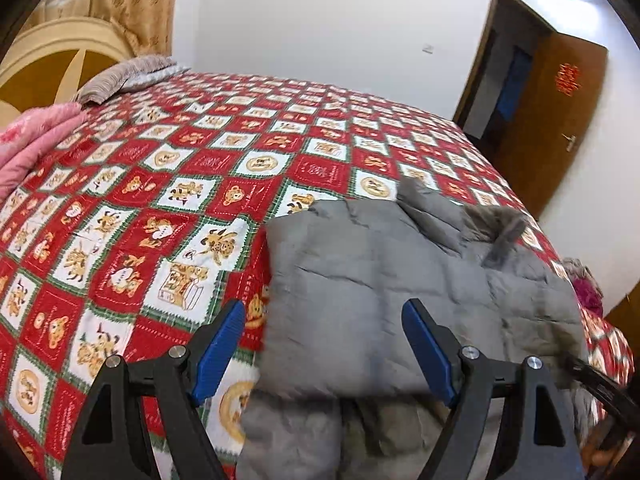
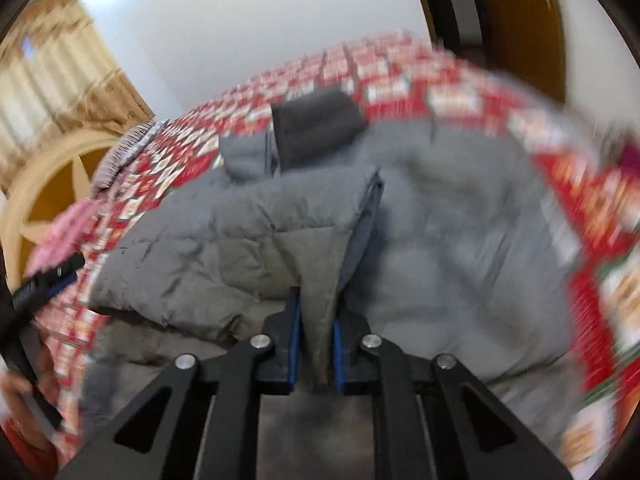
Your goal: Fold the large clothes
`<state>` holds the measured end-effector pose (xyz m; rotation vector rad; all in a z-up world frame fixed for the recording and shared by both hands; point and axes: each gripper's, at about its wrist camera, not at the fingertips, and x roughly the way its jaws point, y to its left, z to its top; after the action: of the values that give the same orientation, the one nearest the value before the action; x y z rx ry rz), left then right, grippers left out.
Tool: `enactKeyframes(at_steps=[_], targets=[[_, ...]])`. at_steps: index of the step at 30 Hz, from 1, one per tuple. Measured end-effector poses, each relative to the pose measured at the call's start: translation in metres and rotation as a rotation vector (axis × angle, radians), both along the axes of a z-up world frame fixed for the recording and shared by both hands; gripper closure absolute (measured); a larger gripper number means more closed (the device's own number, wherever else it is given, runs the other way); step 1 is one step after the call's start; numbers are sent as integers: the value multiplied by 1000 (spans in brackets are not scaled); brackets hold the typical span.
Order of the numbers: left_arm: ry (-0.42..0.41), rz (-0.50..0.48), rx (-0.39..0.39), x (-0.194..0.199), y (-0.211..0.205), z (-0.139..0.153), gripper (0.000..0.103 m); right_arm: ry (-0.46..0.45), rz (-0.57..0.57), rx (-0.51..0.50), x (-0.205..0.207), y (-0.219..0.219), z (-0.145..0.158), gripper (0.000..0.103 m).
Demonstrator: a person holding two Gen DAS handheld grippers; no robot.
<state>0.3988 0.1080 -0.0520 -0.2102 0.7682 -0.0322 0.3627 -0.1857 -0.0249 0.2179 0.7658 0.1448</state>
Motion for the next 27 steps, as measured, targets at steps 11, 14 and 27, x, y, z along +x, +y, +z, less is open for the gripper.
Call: enactKeyframes(at_steps=[11, 14, 27], targets=[[115, 91, 66, 11, -7, -85, 21, 46, -34, -119, 5, -39, -46, 67], [127, 85, 84, 13, -10, -86, 19, 48, -44, -77, 5, -43, -44, 63], [-2, 26, 61, -20, -5, -8, 18, -138, -111, -83, -20, -38, 49, 67]])
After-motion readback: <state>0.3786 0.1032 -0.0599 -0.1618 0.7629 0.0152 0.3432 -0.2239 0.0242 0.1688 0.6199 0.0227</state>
